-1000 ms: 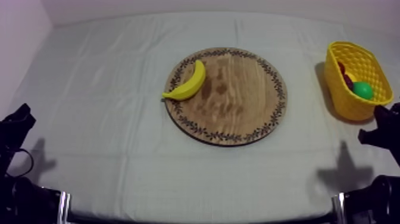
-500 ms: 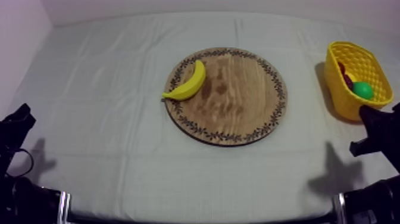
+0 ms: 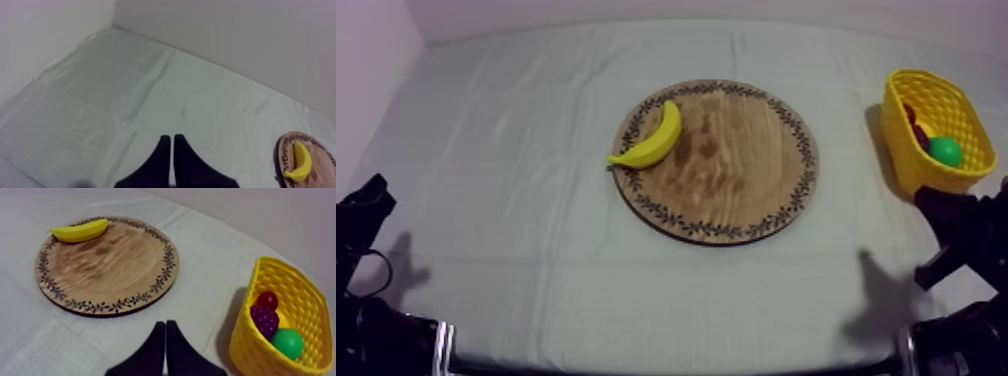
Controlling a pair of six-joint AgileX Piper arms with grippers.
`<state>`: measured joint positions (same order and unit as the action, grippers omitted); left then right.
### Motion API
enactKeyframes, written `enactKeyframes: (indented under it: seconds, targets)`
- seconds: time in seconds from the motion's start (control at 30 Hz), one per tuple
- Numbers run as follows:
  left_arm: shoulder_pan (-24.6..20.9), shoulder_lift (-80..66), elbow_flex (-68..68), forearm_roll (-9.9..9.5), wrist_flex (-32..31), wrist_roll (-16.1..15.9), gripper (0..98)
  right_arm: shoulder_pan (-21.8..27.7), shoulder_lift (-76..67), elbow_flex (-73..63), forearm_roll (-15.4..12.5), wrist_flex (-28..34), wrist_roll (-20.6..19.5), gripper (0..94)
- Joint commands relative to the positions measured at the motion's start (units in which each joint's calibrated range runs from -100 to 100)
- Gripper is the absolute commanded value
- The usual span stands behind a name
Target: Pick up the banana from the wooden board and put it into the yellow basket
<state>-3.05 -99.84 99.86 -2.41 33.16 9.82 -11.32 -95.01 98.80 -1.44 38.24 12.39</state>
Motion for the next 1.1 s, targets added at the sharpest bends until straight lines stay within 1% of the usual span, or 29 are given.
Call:
enactKeyframes:
  seconds: [0.0, 0.13, 0.27, 0.33, 0.47, 0.57, 0.67, 0.97, 1.07]
  targets:
    - [0.0, 0.0, 0.0, -0.01, 0.0, 0.0, 0.1, -1.6, 2.2, -0.5, 0.6, -0.3, 0.9, 0.6]
    - [0.0, 0.0, 0.0, -0.01, 0.0, 0.0, 0.1, -3.7, 9.1, -3.8, 0.5, -1.1, 1.9, 0.6]
    - [0.0, 0.0, 0.0, -0.01, 0.0, 0.0, 0.1, -5.8, 18.6, -10.8, 0.3, -0.9, 1.8, 0.6]
    - [0.0, 0.0, 0.0, -0.01, 0.0, 0.0, 0.1, -7.1, 23.8, -15.5, 0.7, 1.2, 2.0, 0.6]
    - [0.0, 0.0, 0.0, -0.01, 0.0, 0.0, 0.1, -9.7, 34.8, -26.3, 2.5, 8.8, 2.9, 0.6]
    - [0.0, 0.0, 0.0, -0.01, 0.0, 0.0, 0.1, -12.0, 42.7, -34.4, 5.0, 12.4, 1.8, 0.6]
    - [0.0, 0.0, 0.0, -0.01, 0.0, 0.0, 0.1, -13.4, 50.1, -42.2, 6.0, 14.6, 1.0, 0.7]
    - [0.0, 0.0, 0.0, -0.01, 0.0, 0.0, 0.1, -15.7, 69.9, -63.2, 4.6, 18.7, 0.2, 0.7]
    - [0.0, 0.0, 0.0, -0.01, 0.0, 0.0, 0.1, -16.2, 76.5, -70.5, 4.3, 21.1, 0.7, 0.7]
